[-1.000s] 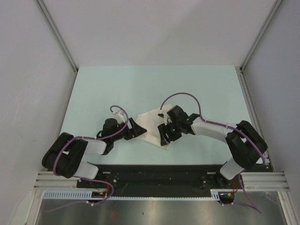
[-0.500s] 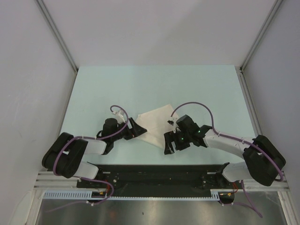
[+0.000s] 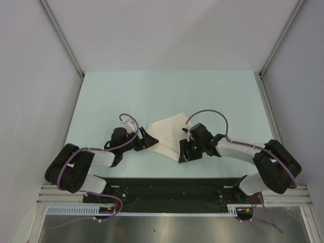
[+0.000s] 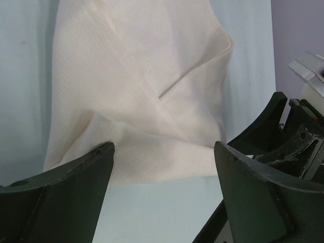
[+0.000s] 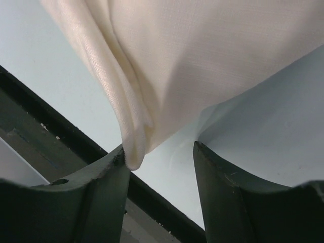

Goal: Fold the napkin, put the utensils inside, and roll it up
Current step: Roll the napkin with the utensil

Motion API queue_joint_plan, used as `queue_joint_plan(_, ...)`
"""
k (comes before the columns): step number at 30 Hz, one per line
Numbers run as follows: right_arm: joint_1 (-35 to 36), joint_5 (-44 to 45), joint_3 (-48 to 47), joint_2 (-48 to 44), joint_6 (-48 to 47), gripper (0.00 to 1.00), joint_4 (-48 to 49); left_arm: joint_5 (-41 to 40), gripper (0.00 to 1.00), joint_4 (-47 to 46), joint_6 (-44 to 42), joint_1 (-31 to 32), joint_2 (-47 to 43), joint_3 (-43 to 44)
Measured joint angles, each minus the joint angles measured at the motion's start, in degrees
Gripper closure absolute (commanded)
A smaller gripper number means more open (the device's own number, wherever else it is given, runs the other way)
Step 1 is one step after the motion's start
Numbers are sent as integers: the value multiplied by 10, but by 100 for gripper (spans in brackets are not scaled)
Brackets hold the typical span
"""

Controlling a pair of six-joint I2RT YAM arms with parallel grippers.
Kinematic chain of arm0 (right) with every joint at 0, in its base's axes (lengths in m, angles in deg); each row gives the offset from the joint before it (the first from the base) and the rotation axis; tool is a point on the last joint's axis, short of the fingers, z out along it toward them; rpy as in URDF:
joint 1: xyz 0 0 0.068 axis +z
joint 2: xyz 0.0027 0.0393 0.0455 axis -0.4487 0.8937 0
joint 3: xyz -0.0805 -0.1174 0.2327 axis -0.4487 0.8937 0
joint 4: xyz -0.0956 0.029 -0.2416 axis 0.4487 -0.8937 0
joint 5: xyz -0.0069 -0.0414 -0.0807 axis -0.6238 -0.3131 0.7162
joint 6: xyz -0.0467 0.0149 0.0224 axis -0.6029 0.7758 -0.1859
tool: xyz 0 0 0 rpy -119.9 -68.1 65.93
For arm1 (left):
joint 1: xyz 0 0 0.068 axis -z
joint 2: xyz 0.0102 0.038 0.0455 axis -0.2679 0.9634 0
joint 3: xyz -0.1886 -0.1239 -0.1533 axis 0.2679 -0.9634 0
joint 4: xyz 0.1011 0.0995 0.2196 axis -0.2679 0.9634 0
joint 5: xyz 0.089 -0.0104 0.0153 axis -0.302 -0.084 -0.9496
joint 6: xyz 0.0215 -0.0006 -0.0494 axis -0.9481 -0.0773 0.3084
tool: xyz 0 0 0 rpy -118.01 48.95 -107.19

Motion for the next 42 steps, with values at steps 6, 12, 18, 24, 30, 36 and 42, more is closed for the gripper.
queue_joint_plan(6, -15, 3, 0, 5, 8, 50, 11, 0, 11, 3, -3, 0, -1, 1)
queue_joint_plan(12, -28, -2, -2, 19, 20, 64, 21, 0, 11, 7, -4, 0, -3, 1)
queue_joint_plan(18, -36, -10, -7, 40, 31, 76, 26, -4, 11, 11, -4, 0, -7, 1)
queue_joint_plan(24, -45, -29, -21, 61, 47, 66, 17, -15, 11, 25, -4, 0, -18, 1)
queue_joint_plan(30, -40, -29, -42, 66, 55, 42, -2, -28, 11, 39, -8, 0, -28, 1)
queue_joint_plan(36, -26, 44, -55, 19, 27, 22, -59, -29, 11, 41, -8, 0, -28, 2)
queue_joint_plan(42, 98, 192, -88, -80, -64, 19, -62, -28, 11, 42, -8, 0, -21, 8)
